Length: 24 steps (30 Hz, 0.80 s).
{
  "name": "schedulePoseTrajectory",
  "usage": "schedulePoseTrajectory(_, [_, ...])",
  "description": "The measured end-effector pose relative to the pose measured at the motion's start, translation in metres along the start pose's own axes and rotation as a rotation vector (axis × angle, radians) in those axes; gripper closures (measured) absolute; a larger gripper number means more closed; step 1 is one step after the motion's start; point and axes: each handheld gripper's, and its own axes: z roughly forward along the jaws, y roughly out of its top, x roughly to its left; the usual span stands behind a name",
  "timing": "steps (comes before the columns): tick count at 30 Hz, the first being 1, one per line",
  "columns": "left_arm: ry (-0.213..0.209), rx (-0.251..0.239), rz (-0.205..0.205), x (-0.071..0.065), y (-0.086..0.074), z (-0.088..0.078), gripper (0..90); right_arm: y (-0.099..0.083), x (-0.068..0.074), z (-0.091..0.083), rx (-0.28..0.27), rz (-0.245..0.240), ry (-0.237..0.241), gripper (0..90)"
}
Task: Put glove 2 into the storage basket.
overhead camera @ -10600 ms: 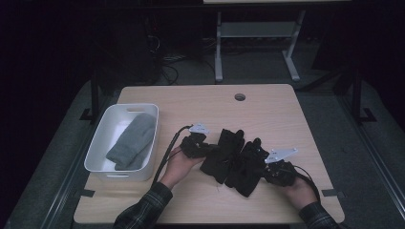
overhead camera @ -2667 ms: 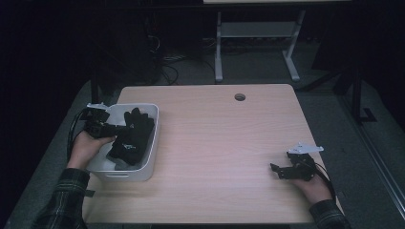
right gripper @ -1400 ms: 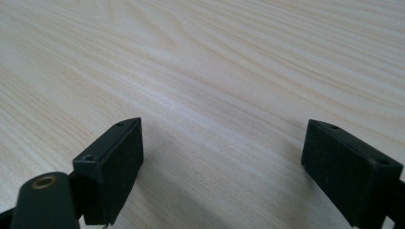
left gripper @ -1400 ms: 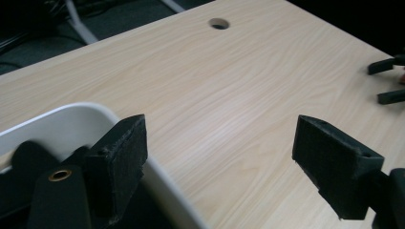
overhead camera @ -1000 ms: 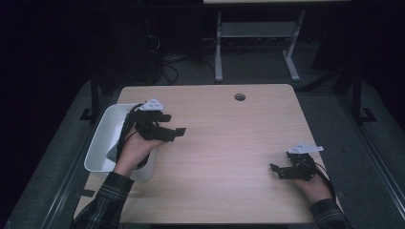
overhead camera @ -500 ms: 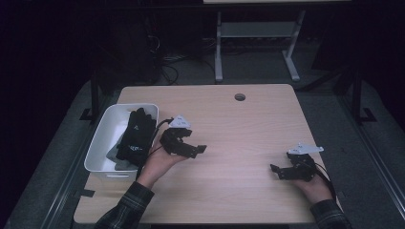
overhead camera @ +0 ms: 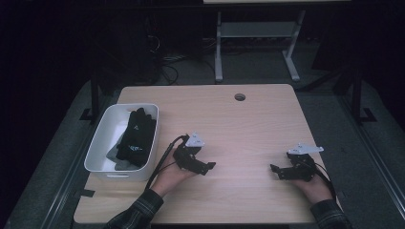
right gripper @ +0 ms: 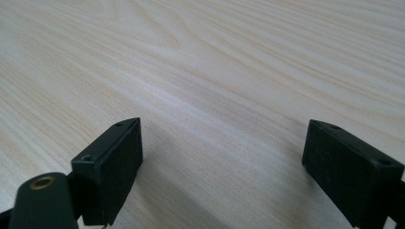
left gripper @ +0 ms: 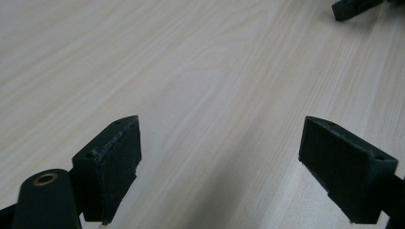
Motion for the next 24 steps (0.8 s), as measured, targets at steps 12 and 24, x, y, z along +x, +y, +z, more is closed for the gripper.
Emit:
schedulePoseTrajectory(12, [0.015, 0.041, 0.05, -0.006, -0.018, 0.025, 13.5, 0.0, 0.0, 0.0, 0.0, 0.0, 0.0, 13.4])
schedulePoseTrajectory(24, [-0.004, 0.007, 0.058, -0.008, -0.024, 0.03, 12.7, 0.0, 0.0, 0.0, 0.0, 0.0, 0.0, 13.4])
